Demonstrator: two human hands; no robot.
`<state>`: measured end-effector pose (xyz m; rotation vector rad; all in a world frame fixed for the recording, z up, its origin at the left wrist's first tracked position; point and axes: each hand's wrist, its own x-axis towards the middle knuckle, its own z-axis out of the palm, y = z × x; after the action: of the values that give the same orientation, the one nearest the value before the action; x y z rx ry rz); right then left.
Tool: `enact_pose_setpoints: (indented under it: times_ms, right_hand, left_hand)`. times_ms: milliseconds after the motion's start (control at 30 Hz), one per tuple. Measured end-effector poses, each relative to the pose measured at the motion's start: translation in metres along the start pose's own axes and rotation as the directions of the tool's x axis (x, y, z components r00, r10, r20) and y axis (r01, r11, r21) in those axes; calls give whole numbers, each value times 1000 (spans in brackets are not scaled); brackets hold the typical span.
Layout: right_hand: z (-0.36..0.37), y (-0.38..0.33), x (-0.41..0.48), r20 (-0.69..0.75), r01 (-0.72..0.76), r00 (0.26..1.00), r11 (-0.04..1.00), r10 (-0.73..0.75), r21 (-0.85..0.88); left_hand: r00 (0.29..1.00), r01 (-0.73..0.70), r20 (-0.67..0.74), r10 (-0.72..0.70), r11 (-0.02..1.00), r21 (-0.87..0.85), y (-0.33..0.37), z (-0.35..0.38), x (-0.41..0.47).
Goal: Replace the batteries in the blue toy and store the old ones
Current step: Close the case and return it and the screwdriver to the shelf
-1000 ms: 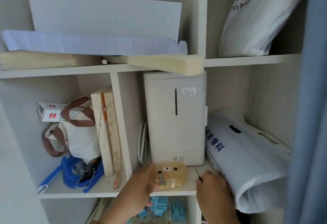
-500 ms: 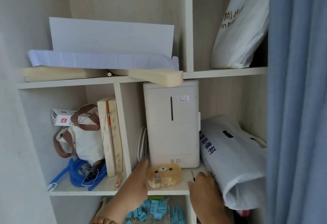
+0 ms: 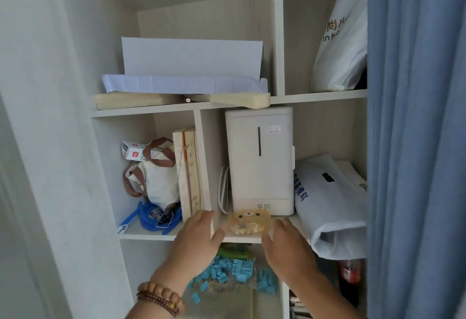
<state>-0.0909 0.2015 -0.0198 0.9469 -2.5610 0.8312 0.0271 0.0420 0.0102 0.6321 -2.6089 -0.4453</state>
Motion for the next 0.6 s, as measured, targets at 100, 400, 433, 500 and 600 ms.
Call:
enact_pose_setpoints:
  times_ms: [100,400,433,500,600]
  right_hand:
    - [-16,-8,-14,41,2,999,1000,-2,-5]
    - [-69,-68,-97,42,-15,999,996,19,-83]
    - [-75,-76,-108,30,-23,999,995,26,-100]
    - [-86,-89,-132,8,-37,999,992,38,-125]
    - [-98,-104,-169,14,-75,997,989,78,-125]
  left_hand:
    - [999,18,35,-17,1000,-9,-5,-15,-15]
    - [994,-91,67,92,996,-16,-30,-65,-89]
    - [992,-97,78,98,995,-22,-33,-70,-98]
    - [988,-121,93,123,992,-32,-37,-78,-116]
    - [982,-151,110,153,988,-28,-40,-87,-148]
